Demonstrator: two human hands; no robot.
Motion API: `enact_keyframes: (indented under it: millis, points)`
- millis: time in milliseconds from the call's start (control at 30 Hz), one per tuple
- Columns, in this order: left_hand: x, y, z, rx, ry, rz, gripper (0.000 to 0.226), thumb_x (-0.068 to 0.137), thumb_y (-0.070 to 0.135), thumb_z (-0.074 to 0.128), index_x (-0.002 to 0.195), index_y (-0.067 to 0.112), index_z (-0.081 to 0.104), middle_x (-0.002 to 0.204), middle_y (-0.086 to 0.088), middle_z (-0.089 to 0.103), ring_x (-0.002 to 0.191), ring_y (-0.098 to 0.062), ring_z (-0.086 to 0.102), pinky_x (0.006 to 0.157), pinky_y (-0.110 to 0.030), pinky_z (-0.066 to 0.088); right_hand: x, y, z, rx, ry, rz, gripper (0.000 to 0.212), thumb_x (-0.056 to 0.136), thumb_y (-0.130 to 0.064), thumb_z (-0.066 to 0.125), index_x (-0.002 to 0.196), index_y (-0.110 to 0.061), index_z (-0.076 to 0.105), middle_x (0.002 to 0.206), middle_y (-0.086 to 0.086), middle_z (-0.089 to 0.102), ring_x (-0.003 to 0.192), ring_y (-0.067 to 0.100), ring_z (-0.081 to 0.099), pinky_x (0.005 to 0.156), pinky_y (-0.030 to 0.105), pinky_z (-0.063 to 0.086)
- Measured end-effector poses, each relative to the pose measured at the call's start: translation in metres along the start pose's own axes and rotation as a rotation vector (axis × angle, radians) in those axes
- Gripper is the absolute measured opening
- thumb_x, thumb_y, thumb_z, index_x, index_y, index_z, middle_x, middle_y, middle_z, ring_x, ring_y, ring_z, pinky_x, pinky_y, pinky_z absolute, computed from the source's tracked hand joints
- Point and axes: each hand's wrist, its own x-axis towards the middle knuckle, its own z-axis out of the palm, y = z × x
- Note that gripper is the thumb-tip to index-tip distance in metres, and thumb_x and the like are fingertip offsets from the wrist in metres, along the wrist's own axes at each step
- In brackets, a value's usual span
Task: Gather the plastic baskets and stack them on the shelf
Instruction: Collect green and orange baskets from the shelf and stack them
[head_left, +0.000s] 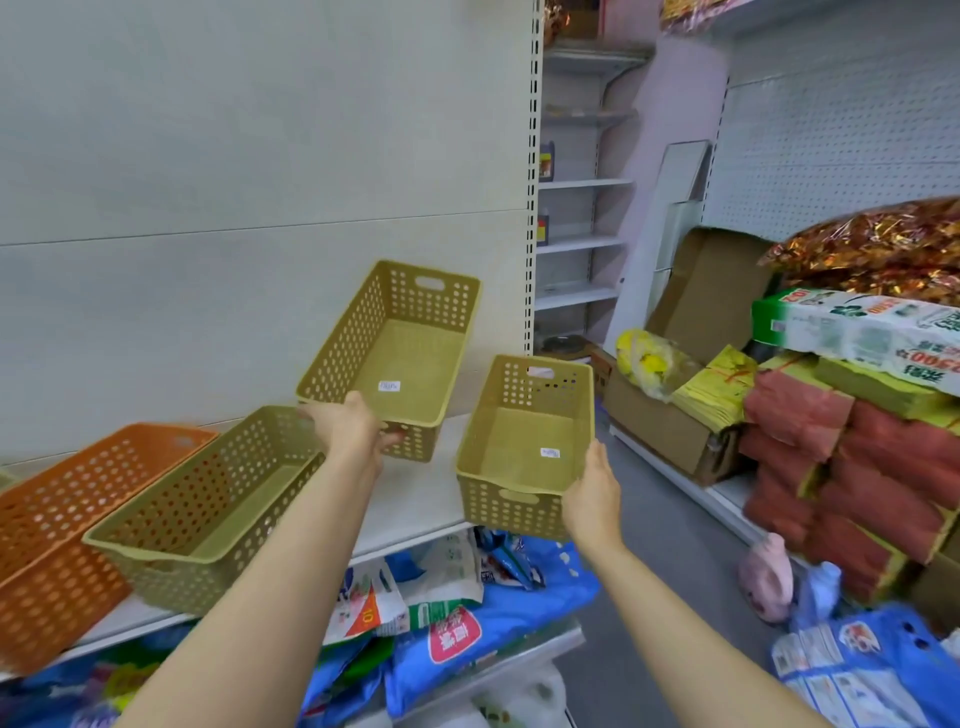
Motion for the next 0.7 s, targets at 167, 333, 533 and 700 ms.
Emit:
enact_keyframes:
  millis: [167,333,533,700]
  points:
    - [0.005,0.029,-0.006,0.005,-0.135,0.024,0.037,0.102,0.012,0.045,0.139,0.015,0.040,0.135,-0.012,0.057,0.099,-0.035,0.070,0.048,-0.045,0.061,-0.011,-0.030,0.028,0.102,0.004,0.082,0.059,0.094,0.008,0.028,0.151,-0.004,0.022,0.157,0.016,0.028,0.141,0.034,0.034,0.112,0.046,0.034]
    - [0.005,0.047,-0.022,0.030,-0.250,-0.009,0.032,0.101,0.004,0.044,0.133,0.006,0.047,0.122,-0.012,0.061,0.095,-0.031,0.070,0.048,-0.043,0.061,-0.035,-0.054,0.058,0.108,-0.047,0.074,0.060,0.103,-0.015,0.041,0.153,0.000,0.012,0.163,0.014,0.003,0.150,0.027,0.011,0.118,0.029,0.011]
    - [0.004,0.063,-0.031,0.104,-0.404,-0.054,0.032,0.098,0.001,0.045,0.129,0.002,0.049,0.125,-0.015,0.059,0.091,-0.035,0.070,0.047,-0.044,0.061,-0.046,-0.069,0.076,0.102,-0.065,0.057,0.069,0.101,-0.026,0.049,0.154,-0.003,0.011,0.163,0.013,0.002,0.150,0.024,0.010,0.118,0.029,0.011]
    - [-0.001,0.063,-0.023,0.214,-0.541,-0.066,0.028,0.096,-0.003,0.043,0.122,0.002,0.053,0.121,-0.019,0.061,0.083,-0.040,0.070,0.054,-0.053,0.061,-0.050,-0.070,0.073,0.151,-0.060,0.024,0.062,0.099,-0.025,0.053,0.151,-0.004,0.027,0.158,0.012,0.030,0.145,0.026,0.029,0.116,0.035,0.024]
